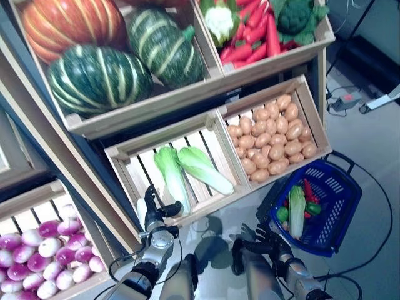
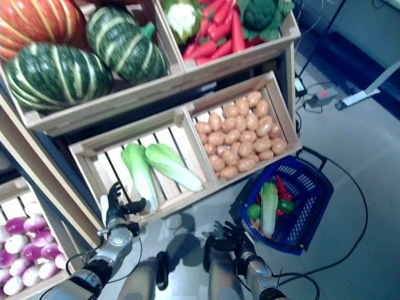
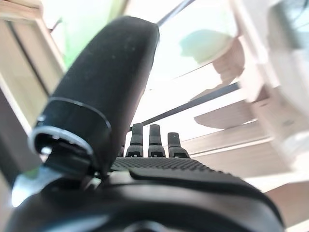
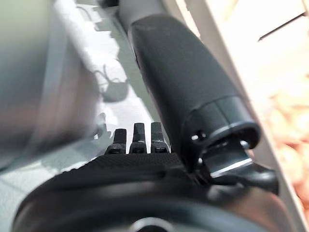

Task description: Put vegetables into the basket

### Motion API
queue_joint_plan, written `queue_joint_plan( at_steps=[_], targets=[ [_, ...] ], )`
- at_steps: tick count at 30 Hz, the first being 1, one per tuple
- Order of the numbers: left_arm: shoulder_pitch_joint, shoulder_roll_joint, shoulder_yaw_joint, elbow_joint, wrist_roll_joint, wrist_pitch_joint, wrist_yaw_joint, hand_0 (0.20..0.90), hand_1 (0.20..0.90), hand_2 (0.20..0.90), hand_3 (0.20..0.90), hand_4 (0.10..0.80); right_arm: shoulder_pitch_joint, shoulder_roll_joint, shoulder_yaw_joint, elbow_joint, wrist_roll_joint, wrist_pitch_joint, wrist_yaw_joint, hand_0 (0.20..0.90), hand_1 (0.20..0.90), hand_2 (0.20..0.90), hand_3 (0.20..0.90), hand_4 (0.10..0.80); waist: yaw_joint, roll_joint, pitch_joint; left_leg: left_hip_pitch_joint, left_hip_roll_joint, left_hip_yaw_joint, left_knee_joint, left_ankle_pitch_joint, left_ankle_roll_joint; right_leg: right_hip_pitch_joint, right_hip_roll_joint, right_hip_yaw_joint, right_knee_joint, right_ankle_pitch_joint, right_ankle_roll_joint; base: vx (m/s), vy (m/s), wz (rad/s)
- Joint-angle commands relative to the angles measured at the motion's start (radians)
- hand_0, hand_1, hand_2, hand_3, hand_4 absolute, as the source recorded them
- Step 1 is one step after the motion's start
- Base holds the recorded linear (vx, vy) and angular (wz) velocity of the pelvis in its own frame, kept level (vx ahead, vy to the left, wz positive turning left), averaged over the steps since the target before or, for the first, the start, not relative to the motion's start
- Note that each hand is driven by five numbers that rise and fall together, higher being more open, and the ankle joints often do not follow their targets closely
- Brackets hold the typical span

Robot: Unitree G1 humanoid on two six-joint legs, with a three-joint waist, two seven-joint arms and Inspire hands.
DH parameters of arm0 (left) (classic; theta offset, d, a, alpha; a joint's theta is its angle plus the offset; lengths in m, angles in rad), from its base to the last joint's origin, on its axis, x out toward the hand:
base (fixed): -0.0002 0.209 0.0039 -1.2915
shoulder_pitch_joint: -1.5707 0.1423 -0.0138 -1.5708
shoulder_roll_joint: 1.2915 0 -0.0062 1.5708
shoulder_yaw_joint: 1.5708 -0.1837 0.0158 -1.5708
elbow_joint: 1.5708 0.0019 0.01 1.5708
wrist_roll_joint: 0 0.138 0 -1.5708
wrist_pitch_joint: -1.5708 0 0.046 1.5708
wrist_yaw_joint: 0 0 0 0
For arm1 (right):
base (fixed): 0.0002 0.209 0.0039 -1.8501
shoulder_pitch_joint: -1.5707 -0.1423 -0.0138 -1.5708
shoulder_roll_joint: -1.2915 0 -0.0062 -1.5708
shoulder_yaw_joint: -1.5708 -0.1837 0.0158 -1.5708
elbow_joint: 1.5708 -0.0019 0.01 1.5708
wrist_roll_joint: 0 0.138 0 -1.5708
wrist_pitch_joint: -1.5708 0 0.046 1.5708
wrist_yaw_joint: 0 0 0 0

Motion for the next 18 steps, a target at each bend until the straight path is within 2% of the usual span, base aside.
queue_joint_plan(
  at_steps=[1,8,18],
  targets=[
    [-0.074,0.026,0.032,-0.070,-0.008,-0.079,0.068,0.900,0.900,0.900,0.900,0.800,0.021,-0.041,0.034,-0.157,0.072,-0.084,-0.033,0.900,0.900,0.900,0.900,0.800,-0.028,-0.015,-0.022,-0.112,-0.024,0.007,0.130,0.009,0.069,0.029,-0.004,0.001,0.066,-0.034,-0.036,-0.057,0.003,-0.02],
    [-0.099,0.048,0.048,-0.089,-0.041,-0.044,0.086,0.900,0.900,0.900,0.900,0.800,0.043,-0.068,0.018,-0.223,0.080,-0.093,-0.056,0.900,0.900,0.900,0.900,0.800,-0.039,-0.020,0.015,-0.228,-0.023,-0.012,0.324,-0.033,0.087,-0.087,-0.011,0.009,0.240,-0.076,-0.040,-0.040,-0.007,0.01],
    [-0.138,0.067,0.071,-0.077,-0.105,-0.051,0.058,0.900,0.900,0.900,0.900,0.800,0.057,-0.087,0.006,-0.277,0.071,-0.084,-0.101,0.900,0.900,0.900,0.900,0.800,-0.056,-0.033,0.052,-0.333,-0.020,-0.013,0.465,-0.062,0.109,-0.201,0.004,0.017,0.359,-0.089,-0.046,-0.021,-0.008,-0.01]
  ],
)
